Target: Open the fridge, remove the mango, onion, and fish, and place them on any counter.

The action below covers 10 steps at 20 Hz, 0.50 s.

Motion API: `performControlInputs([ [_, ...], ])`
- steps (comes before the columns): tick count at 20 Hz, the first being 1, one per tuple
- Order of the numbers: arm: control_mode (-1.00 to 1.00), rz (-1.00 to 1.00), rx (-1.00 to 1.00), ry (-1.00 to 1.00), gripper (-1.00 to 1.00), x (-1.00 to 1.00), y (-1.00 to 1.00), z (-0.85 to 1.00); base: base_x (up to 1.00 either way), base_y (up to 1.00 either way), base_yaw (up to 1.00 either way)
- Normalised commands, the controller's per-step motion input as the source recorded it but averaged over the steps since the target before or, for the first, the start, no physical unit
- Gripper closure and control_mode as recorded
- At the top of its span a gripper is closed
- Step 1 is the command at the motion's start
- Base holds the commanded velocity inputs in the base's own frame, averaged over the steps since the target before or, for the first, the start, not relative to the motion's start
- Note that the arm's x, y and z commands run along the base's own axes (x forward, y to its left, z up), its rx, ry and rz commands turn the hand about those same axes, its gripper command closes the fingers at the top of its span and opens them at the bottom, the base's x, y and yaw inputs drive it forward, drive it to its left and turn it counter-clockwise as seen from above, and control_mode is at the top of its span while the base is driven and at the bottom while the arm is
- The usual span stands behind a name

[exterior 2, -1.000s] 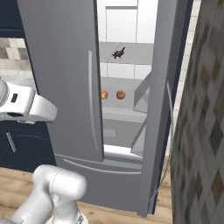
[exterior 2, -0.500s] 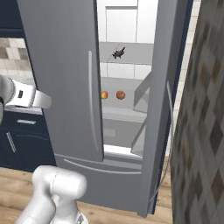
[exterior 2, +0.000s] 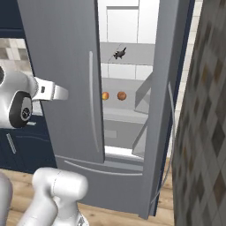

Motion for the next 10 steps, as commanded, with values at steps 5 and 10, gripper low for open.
performControlInputs([
  [5, -1.0, 0.0, 0.0, 0.03, -1.0, 0.75, -0.24, -0.04, 0.0, 0.0, 0.0],
  [10, -1.0, 0.0, 0.0, 0.0, -1.0, 0.65, -0.22, -0.09, 0.0, 0.0, 0.0],
])
